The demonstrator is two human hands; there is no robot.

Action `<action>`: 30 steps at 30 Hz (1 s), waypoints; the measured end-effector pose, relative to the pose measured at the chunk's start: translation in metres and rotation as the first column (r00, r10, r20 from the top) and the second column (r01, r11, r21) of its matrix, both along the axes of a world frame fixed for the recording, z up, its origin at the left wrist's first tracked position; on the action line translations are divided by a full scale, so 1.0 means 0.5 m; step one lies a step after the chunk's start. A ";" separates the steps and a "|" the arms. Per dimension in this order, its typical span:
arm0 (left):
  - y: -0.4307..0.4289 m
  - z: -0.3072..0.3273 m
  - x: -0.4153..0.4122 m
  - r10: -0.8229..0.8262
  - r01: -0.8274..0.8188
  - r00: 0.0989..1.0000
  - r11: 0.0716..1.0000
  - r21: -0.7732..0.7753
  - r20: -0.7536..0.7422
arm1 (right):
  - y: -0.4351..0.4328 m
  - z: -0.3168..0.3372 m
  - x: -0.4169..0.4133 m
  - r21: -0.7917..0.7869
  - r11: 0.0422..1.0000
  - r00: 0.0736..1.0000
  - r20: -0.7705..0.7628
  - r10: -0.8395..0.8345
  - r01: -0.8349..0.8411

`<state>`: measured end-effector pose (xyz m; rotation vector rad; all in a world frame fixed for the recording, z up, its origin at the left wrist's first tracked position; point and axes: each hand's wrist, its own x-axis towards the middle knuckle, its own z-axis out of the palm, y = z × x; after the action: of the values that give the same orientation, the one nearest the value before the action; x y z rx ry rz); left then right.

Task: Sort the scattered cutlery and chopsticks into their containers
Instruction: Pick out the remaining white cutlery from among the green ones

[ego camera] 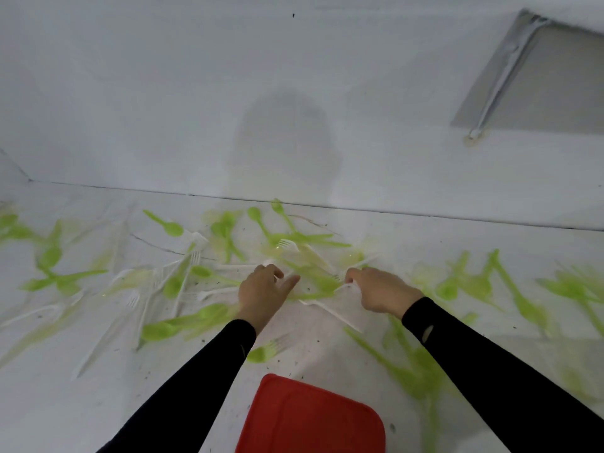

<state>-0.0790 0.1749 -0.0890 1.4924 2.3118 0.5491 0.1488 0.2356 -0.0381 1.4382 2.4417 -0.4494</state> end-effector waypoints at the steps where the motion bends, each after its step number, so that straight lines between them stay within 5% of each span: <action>1: 0.008 0.001 0.003 0.004 -0.004 1.000 1.000 0.013 0.002 | 0.011 0.004 0.001 0.057 0.998 0.999 0.042 -0.004 0.002; 4: 0.019 0.008 0.017 -0.033 0.032 0.999 0.997 -0.065 -0.029 | 0.041 0.006 -0.002 0.206 0.979 0.998 0.054 -0.014 0.003; 7: 0.022 0.005 0.029 -0.073 0.070 0.997 0.986 -0.148 -0.016 | 0.065 -0.013 -0.007 0.166 0.986 0.996 -0.086 0.023 -0.008; 13: 0.018 -0.009 0.026 -0.144 0.147 0.914 0.989 0.020 0.380 | 0.078 -0.057 0.000 0.144 0.989 0.978 -0.198 0.061 -0.033; 15: 0.014 0.007 0.011 -0.140 0.108 0.809 0.990 0.091 0.571 | 0.082 -0.059 0.012 0.129 0.992 0.972 -0.232 0.029 0.001; 19: 0.016 0.054 -0.032 -0.115 -0.114 0.341 0.980 0.162 0.933 | 0.091 -0.037 0.039 0.095 0.990 0.943 -0.328 -0.064 0.100; 23: 0.045 0.086 -0.091 -0.203 -0.359 0.227 0.892 0.276 0.952 | 0.107 -0.011 0.046 0.031 0.967 0.838 -0.506 -0.203 0.252; 25: 0.062 0.093 -0.119 -0.189 -0.410 0.306 0.859 0.308 0.933 | 0.115 0.004 0.031 -0.032 0.957 0.809 -0.527 -0.261 0.288; 27: 0.079 0.088 -0.140 -0.112 -0.310 0.599 0.881 0.359 0.793 | 0.123 0.013 0.003 -0.085 0.956 0.800 -0.530 -0.282 0.280; 29: 0.095 0.065 -0.156 -0.144 -0.015 0.895 0.936 0.351 0.421 | 0.128 0.012 -0.037 -0.105 0.965 0.816 -0.517 -0.258 0.240; 30: 0.097 0.055 -0.158 -0.220 0.148 0.950 0.943 0.298 0.222 | 0.128 0.011 -0.059 -0.102 0.969 0.824 -0.511 -0.245 0.225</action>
<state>-0.1580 0.2232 -0.0615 1.6334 1.9348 0.9825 0.1193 0.2997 -0.0327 1.8020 2.6264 -1.0626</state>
